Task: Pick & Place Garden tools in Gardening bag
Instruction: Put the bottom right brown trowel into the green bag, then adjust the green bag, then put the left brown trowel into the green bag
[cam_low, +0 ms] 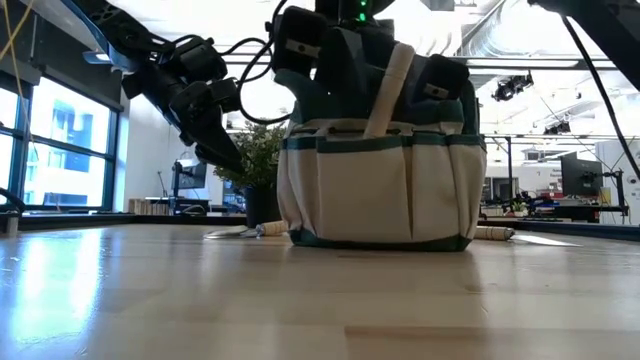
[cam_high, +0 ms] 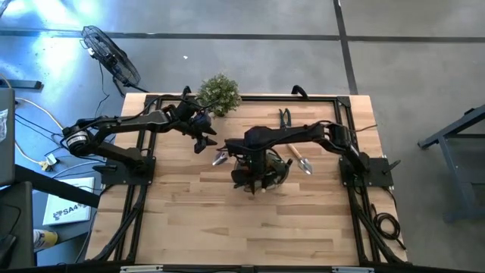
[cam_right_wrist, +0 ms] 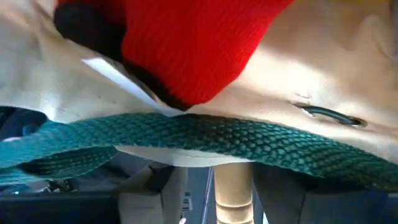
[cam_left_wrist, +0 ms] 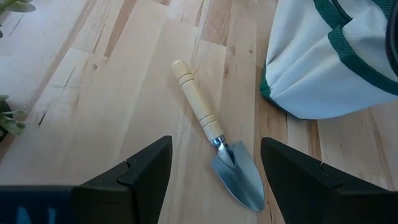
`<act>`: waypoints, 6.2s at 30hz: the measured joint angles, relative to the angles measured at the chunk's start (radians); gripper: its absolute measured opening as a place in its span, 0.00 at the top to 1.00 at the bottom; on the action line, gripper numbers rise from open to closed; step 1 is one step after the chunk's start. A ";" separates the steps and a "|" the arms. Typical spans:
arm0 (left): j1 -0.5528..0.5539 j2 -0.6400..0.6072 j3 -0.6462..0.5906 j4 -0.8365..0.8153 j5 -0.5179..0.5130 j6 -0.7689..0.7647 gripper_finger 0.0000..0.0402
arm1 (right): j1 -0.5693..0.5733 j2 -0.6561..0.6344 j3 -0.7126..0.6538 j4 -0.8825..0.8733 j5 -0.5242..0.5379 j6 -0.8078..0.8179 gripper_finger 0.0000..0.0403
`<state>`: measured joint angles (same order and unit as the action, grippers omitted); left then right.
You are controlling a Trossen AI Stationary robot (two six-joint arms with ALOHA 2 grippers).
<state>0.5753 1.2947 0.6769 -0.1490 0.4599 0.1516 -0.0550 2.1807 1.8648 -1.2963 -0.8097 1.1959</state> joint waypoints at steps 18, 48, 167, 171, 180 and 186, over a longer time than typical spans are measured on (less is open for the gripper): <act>0.000 0.000 0.000 -0.002 0.000 0.000 0.40 | -0.016 -0.049 0.000 -0.026 -0.009 0.087 0.59; 0.000 0.001 0.000 0.029 0.055 -0.018 0.40 | 0.490 -0.380 0.001 -0.051 1.148 0.309 0.59; -0.661 0.326 0.139 0.711 -0.086 0.011 0.40 | 0.743 -0.154 0.000 0.261 2.270 -0.231 0.59; -0.661 0.326 0.193 0.638 -0.087 0.121 0.40 | 0.743 -0.154 0.000 0.254 2.271 -0.236 0.59; -0.661 0.326 0.357 0.301 -0.399 0.295 0.40 | 0.743 -0.154 0.000 0.254 2.277 -0.304 0.59; -0.661 0.326 0.452 0.084 -0.618 0.324 0.40 | 0.788 -0.206 0.000 0.255 2.328 -0.310 0.60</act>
<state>-0.0853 1.6207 1.1284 -0.0648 -0.1584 0.4754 0.7326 1.9748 1.8651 -1.0409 1.5180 0.8854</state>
